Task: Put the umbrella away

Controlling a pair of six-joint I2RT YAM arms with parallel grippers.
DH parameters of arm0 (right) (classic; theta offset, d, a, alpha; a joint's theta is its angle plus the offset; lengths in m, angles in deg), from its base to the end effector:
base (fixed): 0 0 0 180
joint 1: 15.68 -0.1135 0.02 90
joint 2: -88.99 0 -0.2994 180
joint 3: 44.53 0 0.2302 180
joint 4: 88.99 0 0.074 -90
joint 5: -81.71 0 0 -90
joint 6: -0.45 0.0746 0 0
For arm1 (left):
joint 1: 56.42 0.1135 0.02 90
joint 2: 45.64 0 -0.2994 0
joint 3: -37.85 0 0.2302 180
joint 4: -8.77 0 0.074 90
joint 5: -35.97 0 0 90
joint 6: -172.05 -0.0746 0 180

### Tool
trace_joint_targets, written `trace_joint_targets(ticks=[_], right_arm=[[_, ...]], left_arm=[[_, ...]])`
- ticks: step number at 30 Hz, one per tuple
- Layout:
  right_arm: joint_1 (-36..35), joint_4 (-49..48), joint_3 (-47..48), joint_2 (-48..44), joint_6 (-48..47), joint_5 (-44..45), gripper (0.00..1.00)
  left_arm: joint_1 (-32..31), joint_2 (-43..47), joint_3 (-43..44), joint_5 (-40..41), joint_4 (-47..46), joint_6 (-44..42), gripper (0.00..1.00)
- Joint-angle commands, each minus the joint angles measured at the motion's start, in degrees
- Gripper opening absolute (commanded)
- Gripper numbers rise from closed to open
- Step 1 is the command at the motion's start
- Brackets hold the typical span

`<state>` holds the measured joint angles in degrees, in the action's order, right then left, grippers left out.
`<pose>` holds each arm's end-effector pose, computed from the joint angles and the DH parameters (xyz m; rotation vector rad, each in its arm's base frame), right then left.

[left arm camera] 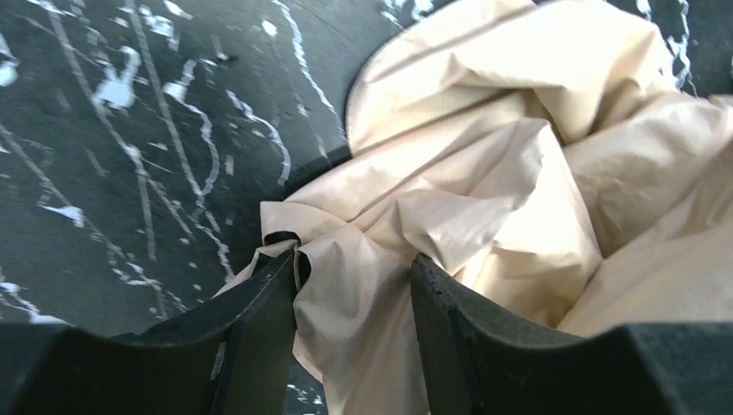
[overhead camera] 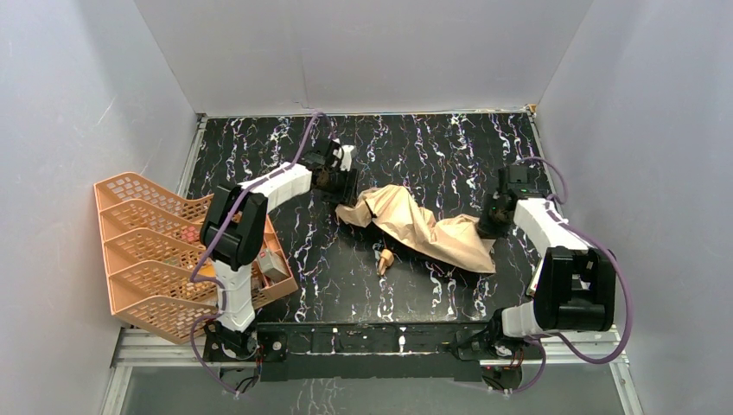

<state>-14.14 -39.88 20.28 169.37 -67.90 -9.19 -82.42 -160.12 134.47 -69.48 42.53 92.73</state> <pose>0.2552 -0.0057 0.2126 0.5393 2.6521 0.1271 0.3991 -0.2168 0.2010 0.4544 2.4846 -0.6012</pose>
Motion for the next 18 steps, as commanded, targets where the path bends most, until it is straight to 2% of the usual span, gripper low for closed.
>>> trace_joint_targets(ticks=[1,6,10,15,18], right_arm=[[-7.64,-2.15,0.36,0.42,2.66,-4.33,0.1],[-15.69,-8.44,-0.98,4.41,10.65,-7.64,0.1],[-22.32,-18.38,0.25,9.31,15.67,-10.3,0.1],[-28.26,-31.87,3.99,16.32,17.56,-20.86,0.12],[-28.57,-34.67,5.01,15.9,16.34,-23.99,0.13]], left_arm=[[-2.42,6.05,-2.99,-3.92,-1.16,1.22,0.46],[-6.6,9.42,-7.48,-5.69,-3.93,2.44,0.46],[-9.61,10.77,-10.79,-7.93,-7.95,5.5,0.45],[-12.01,10.88,-12.27,-9.56,-12.37,10.13,0.45],[-11.71,12.17,-12.54,-5.62,-12.66,12.12,0.45]])
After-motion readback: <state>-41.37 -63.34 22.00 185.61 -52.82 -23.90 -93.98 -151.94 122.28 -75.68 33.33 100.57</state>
